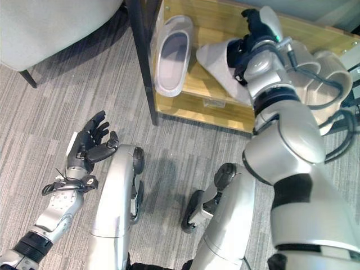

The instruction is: Arrange the slippers neatly on the shoe rack.

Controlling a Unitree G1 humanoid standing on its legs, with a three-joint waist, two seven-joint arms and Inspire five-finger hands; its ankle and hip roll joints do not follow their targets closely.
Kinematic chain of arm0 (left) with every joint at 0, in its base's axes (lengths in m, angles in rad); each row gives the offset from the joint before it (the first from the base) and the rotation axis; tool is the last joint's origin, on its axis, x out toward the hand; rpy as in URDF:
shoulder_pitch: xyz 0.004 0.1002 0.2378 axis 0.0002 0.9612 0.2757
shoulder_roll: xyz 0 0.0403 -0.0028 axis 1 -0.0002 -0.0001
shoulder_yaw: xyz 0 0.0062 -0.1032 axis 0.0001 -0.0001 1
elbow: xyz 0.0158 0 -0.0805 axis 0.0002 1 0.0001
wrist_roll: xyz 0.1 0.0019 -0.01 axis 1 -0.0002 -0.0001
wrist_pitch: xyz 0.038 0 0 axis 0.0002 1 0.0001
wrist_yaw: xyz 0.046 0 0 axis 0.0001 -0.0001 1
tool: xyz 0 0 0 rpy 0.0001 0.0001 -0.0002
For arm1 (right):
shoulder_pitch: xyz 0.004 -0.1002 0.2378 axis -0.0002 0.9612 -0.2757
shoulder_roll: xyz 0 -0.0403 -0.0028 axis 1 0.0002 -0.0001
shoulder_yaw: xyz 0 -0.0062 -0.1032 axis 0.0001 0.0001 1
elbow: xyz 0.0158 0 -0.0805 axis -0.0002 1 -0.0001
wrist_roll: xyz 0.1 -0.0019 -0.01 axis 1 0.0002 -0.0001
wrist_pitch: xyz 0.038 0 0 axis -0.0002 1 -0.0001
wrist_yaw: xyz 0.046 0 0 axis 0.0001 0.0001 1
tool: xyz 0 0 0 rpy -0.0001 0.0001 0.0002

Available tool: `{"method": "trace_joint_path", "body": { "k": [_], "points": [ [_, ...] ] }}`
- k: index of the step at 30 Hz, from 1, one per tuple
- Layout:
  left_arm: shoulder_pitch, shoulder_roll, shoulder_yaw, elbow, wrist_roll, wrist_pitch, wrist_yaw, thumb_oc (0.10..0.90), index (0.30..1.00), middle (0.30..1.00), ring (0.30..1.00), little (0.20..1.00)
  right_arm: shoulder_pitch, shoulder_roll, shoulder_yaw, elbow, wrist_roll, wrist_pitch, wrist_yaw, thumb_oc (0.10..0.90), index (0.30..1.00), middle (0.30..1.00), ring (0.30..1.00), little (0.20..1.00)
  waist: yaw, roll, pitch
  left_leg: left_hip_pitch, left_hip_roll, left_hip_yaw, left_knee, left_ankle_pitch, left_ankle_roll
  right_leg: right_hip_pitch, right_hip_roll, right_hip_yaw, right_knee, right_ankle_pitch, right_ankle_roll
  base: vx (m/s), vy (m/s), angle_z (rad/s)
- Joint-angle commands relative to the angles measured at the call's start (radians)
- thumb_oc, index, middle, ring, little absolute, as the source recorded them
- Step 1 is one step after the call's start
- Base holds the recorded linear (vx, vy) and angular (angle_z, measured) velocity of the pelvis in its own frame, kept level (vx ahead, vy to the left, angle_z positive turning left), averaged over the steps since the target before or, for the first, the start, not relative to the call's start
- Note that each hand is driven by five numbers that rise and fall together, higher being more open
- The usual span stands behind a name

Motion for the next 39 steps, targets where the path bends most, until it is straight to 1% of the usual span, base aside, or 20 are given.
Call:
{"method": "trace_joint_path", "body": {
  "k": [1,7,9,14,15,16,17,18,20,22,26,27,28,29,30,31,32,33,37,39],
  "points": [
    [0.05,0.036,-0.109,-0.108,0.059,-0.012,-0.04,0.8,0.9,0.9,0.9,0.9,-0.231,-0.066,0.052,0.02,0.021,-0.082,-0.085,0.8,0.9,0.9,0.9,0.9,0.044,0.029,-0.037,-0.008,0.009,-0.097,-0.042,-0.063,-0.021,-0.029,-0.006,0.053,-0.036,0.027,0.001,0.0,0.0,0.0],
    [0.054,0.055,-0.121,-0.114,0.079,-0.017,-0.035,0.8,0.9,0.9,0.9,0.9,-0.233,-0.045,0.056,-0.005,-0.009,-0.088,-0.12,0.8,0.9,0.9,0.9,0.9,0.051,0.024,-0.037,-0.008,0.008,-0.096,-0.048,-0.066,-0.02,-0.029,-0.005,0.053,-0.044,0.03,0.005,0.01,0.0,0.0],
    [0.056,0.06,-0.126,-0.119,0.078,-0.018,-0.036,0.8,0.9,0.9,0.9,0.9,-0.235,-0.035,0.065,-0.007,-0.04,-0.083,-0.132,0.8,0.9,0.9,0.9,0.9,0.054,0.021,-0.037,-0.008,0.007,-0.096,-0.053,-0.069,-0.019,-0.029,-0.006,0.053,-0.051,0.032,0.007,0.02,0.005,0.0],
    [0.061,0.071,-0.122,-0.129,0.08,-0.027,-0.032,0.8,0.9,0.9,0.9,0.9,-0.225,-0.03,0.067,-0.02,-0.07,-0.085,-0.159,0.8,0.9,0.9,0.9,0.9,0.064,0.011,-0.037,-0.008,0.009,-0.085,-0.086,-0.066,-0.019,-0.029,-0.003,0.046,-0.092,0.053,0.008,0.04,-0.004,-0.02],
    [0.064,0.073,-0.12,-0.132,0.079,-0.028,-0.032,0.8,0.9,0.9,0.9,0.9,-0.224,-0.031,0.069,-0.018,-0.085,-0.081,-0.163,0.8,0.9,0.9,0.9,0.9,0.068,0.011,-0.037,-0.008,0.008,-0.084,-0.093,-0.064,-0.019,-0.029,-0.003,0.043,-0.099,0.059,0.011,0.03,-0.004,-0.03],
    [0.072,0.081,-0.113,-0.145,0.079,-0.031,-0.034,0.8,0.9,0.9,0.9,0.9,-0.224,-0.036,0.09,-0.011,-0.139,-0.071,-0.175,0.8,0.9,0.9,0.9,0.9,0.073,0.015,-0.037,-0.008,0.008,-0.088,-0.1,-0.063,-0.02,-0.029,0.0,0.04,-0.108,0.061,0.016,0.0,0.0,0.0],
    [0.073,0.081,-0.113,-0.146,0.079,-0.031,-0.034,0.8,0.9,0.9,0.9,0.9,-0.224,-0.036,0.089,-0.012,-0.141,-0.07,-0.175,0.8,0.9,0.9,0.9,0.9,0.074,0.016,-0.037,-0.008,0.009,-0.088,-0.101,-0.063,-0.02,-0.029,0.0,0.039,-0.109,0.062,0.016,0.03,0.018,-0.03],
    [0.083,0.086,-0.101,-0.166,0.083,-0.035,-0.038,0.8,0.9,0.9,0.9,0.9,-0.222,-0.049,0.1,-0.002,-0.175,-0.067,-0.178,0.8,0.9,0.9,0.9,0.9,0.073,0.02,-0.037,-0.008,0.008,-0.093,-0.097,-0.066,-0.019,-0.029,0.003,0.037,-0.107,0.058,0.018,0.02,0.014,-0.04],
    [0.087,0.089,-0.094,-0.175,0.085,-0.037,-0.037,0.8,0.9,0.9,0.9,0.9,-0.221,-0.052,0.095,-0.005,-0.159,-0.074,-0.175,0.8,0.9,0.9,0.9,0.9,0.073,0.022,-0.037,-0.008,0.007,-0.095,-0.089,-0.07,-0.019,-0.029,0.005,0.036,-0.103,0.055,0.018,0.02,0.011,-0.02],
    [0.087,0.089,-0.094,-0.175,0.094,-0.046,-0.03,0.8,0.9,0.9,0.9,0.9,-0.231,-0.043,0.076,-0.012,-0.115,-0.102,-0.192,0.8,0.9,0.9,0.9,0.9,0.069,0.024,-0.037,-0.008,0.011,-0.094,-0.071,-0.08,-0.017,-0.029,0.004,0.037,-0.093,0.046,0.018,0.04,0.029,-0.02],
    [0.079,0.078,-0.105,-0.165,0.103,-0.053,-0.01,0.8,0.9,0.9,0.9,0.9,-0.221,-0.049,0.075,-0.007,-0.118,-0.111,-0.207,0.8,0.9,0.9,0.9,0.9,0.065,0.031,-0.037,-0.008,0.012,-0.094,-0.063,-0.085,-0.017,-0.029,0.003,0.04,-0.085,0.038,0.017,0.0,0.0,0.0],
    [0.076,0.082,-0.102,-0.168,0.115,-0.059,-0.005,0.8,0.9,0.9,0.9,0.9,-0.218,-0.054,0.063,-0.019,-0.083,-0.125,-0.199,0.8,0.9,0.9,0.9,0.9,0.065,0.032,-0.037,-0.008,0.011,-0.093,-0.062,-0.085,-0.018,-0.029,0.003,0.041,-0.082,0.035,0.014,0.0,0.0,0.0],
    [0.077,0.083,-0.103,-0.168,0.116,-0.059,-0.004,0.8,0.9,0.9,0.9,0.9,-0.217,-0.055,0.063,-0.019,-0.081,-0.125,-0.198,0.8,0.9,0.9,0.9,0.9,0.066,0.031,-0.037,-0.008,0.01,-0.093,-0.062,-0.085,-0.018,-0.029,0.002,0.041,-0.082,0.035,0.014,0.0,0.0,0.0],
    [0.077,0.09,-0.101,-0.166,0.122,-0.06,-0.006,0.8,0.9,0.9,0.9,0.9,-0.222,-0.062,0.068,-0.022,-0.062,-0.126,-0.173,0.8,0.9,0.9,0.9,0.9,0.067,0.029,-0.037,-0.008,0.01,-0.094,-0.062,-0.083,-0.019,-0.029,0.002,0.043,-0.079,0.033,0.013,0.0,0.0,0.0],
    [0.082,0.1,-0.098,-0.165,0.124,-0.059,-0.02,0.8,0.9,0.9,0.9,0.9,-0.244,-0.076,0.117,-0.012,-0.077,-0.11,-0.121,0.8,0.9,0.9,0.9,0.9,0.066,0.022,-0.037,-0.008,0.009,-0.096,-0.062,-0.082,-0.021,-0.029,-0.001,0.046,-0.075,0.028,0.009,0.0,0.0,0.0],
    [0.086,0.1,-0.095,-0.166,0.126,-0.058,-0.024,0.8,0.9,0.9,0.9,0.9,-0.253,-0.084,0.142,-0.007,-0.088,-0.102,-0.098,0.8,0.9,0.9,0.9,0.9,0.063,0.019,-0.037,-0.008,0.009,-0.096,-0.061,-0.082,-0.022,-0.029,-0.002,0.048,-0.074,0.026,0.008,0.0,0.0,0.0],
    [0.086,0.099,-0.094,-0.166,0.127,-0.058,-0.025,0.8,0.9,0.9,0.9,0.9,-0.255,-0.084,0.144,-0.006,-0.087,-0.101,-0.096,0.8,0.9,0.9,0.9,0.9,0.063,0.02,-0.037,-0.008,0.009,-0.096,-0.062,-0.082,-0.022,-0.029,-0.003,0.048,-0.074,0.026,0.008,0.0,0.0,0.0],
    [0.09,0.098,-0.092,-0.165,0.129,-0.053,-0.031,0.8,0.9,0.9,0.9,0.9,-0.257,-0.1,0.168,0.0,-0.092,-0.088,-0.057,0.8,0.9,0.9,0.9,0.9,0.057,0.012,-0.037,-0.008,0.011,-0.096,-0.059,-0.081,-0.025,-0.029,-0.003,0.053,-0.07,0.024,0.007,0.0,0.0,0.0],
    [0.109,0.093,-0.099,-0.159,0.133,-0.037,-0.042,0.8,0.9,0.9,0.9,0.9,-0.242,-0.108,0.203,0.004,-0.124,-0.075,-0.015,0.8,0.9,0.9,0.9,0.9,0.052,0.014,-0.037,-0.008,0.011,-0.096,-0.061,-0.078,-0.026,-0.029,-0.004,0.054,-0.067,0.019,0.002,-0.02,0.002,0.0],
    [0.113,0.092,-0.098,-0.159,0.133,-0.032,-0.047,0.8,0.9,0.9,0.9,0.9,-0.234,-0.11,0.201,0.001,-0.122,-0.074,-0.009,0.8,0.9,0.9,0.9,0.9,0.051,0.015,-0.037,-0.008,0.012,-0.095,-0.062,-0.077,-0.026,-0.029,-0.004,0.054,-0.068,0.02,0.001,-0.02,0.005,0.0]
  ]
}}
